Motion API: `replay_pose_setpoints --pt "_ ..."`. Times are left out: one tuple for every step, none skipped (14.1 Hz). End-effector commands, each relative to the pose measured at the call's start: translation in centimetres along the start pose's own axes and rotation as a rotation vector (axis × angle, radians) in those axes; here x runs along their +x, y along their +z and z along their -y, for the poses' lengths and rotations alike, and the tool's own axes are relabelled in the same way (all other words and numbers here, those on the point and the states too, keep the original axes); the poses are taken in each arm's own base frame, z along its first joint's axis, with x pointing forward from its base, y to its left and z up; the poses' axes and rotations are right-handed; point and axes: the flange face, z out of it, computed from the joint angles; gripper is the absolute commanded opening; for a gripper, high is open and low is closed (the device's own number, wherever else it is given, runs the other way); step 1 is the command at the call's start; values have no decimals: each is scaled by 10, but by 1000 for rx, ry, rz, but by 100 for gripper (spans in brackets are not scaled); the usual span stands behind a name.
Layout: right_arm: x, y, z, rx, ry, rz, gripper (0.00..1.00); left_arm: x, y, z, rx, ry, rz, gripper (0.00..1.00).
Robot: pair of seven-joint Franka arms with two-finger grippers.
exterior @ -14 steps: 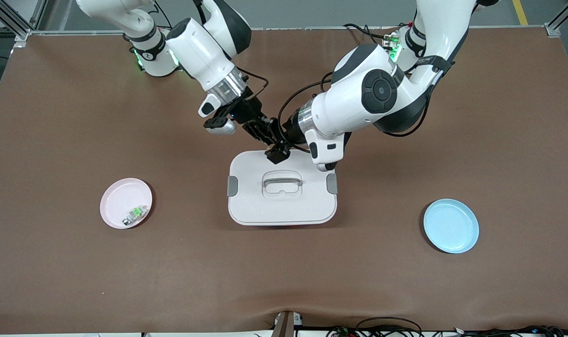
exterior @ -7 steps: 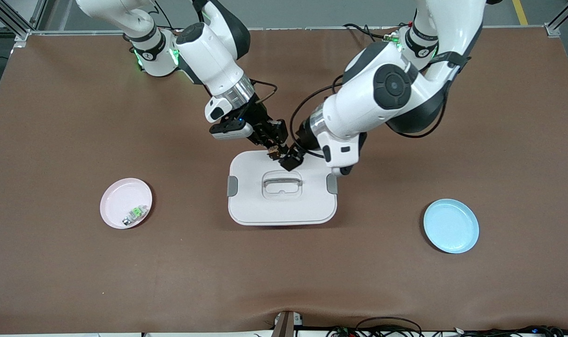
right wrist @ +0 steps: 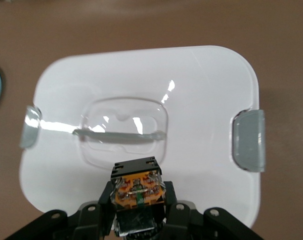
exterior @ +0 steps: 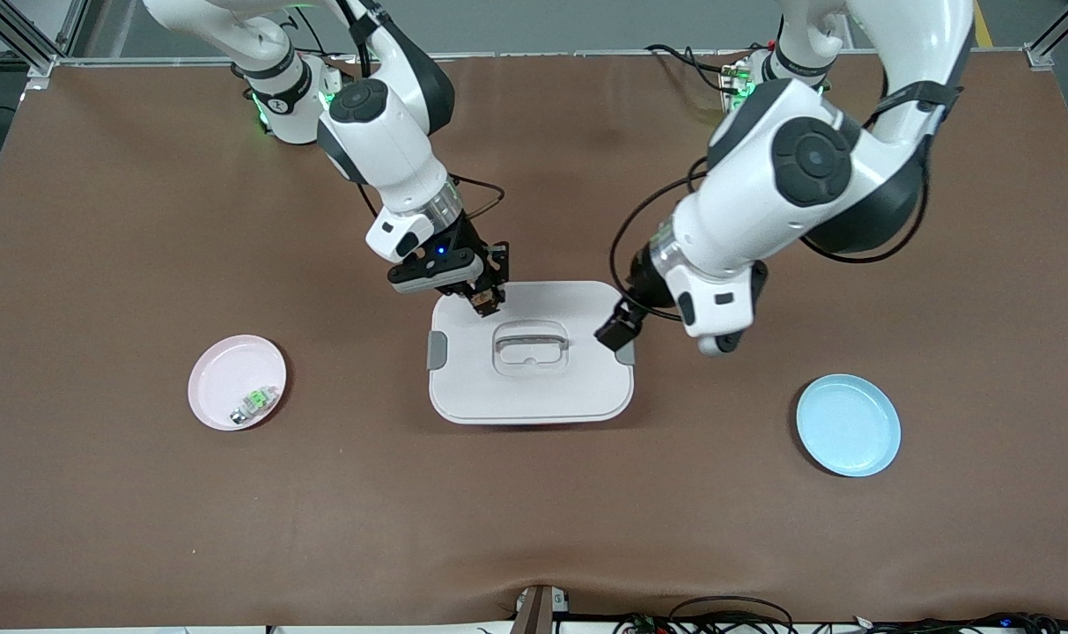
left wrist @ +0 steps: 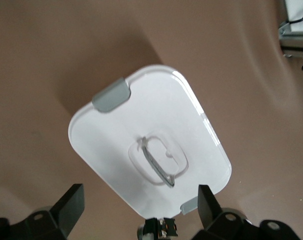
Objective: Transfer orange switch to right arm and place
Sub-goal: 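Carry the switch to the white plate while the left gripper withdraws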
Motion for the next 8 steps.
replay_pose_setpoints --pt "7 4 -23 -59 -163 67 0 33 -25 9 5 74 -62 100" --pt "8 3 -31 -74 -230 94 0 41 -29 12 12 110 -87 100" --pt "10 3 -42 -88 -297 124 0 52 -30 16 44 157 -116 100" --pt "13 4 -60 -107 -349 166 0 60 -29 23 100 227 -156 100" --pt "13 3 -70 -115 -409 195 0 66 -28 28 153 292 -186 100" --pt "15 -1 -81 -119 -466 205 0 71 -35 33 182 331 -203 100" --pt "17 -4 -98 -125 -510 215 0 91 -41 39 198 336 -208 100" --pt "20 -10 -116 -132 -558 226 0 103 -48 43 199 349 -209 100"
